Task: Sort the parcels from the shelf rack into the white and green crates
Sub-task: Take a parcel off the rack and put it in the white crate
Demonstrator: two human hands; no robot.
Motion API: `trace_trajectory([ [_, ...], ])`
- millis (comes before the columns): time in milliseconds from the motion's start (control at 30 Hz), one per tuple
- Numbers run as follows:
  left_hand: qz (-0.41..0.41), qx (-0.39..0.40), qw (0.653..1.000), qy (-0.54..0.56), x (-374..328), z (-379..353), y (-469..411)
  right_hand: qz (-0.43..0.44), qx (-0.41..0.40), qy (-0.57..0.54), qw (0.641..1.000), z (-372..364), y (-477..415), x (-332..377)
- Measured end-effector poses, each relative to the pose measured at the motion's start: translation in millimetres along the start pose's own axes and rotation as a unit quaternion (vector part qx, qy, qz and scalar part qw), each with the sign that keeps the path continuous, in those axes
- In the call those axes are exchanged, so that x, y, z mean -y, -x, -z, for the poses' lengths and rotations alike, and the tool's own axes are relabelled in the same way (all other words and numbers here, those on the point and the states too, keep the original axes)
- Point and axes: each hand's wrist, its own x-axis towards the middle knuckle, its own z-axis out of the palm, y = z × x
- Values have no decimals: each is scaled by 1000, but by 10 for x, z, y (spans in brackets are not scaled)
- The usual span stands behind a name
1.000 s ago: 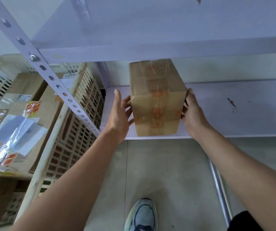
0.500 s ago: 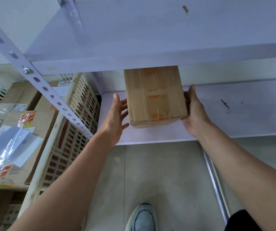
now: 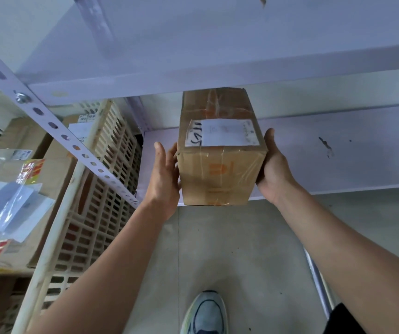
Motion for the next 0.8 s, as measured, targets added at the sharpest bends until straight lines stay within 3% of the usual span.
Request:
trace_trajectory([
  [500,-34,50,998,-20,169,-127,123,-4,47,-47,998,-43,186,-94],
  [800,19,73,997,-18,104,-144,410,-47,13,-38,998,4,503,-36],
])
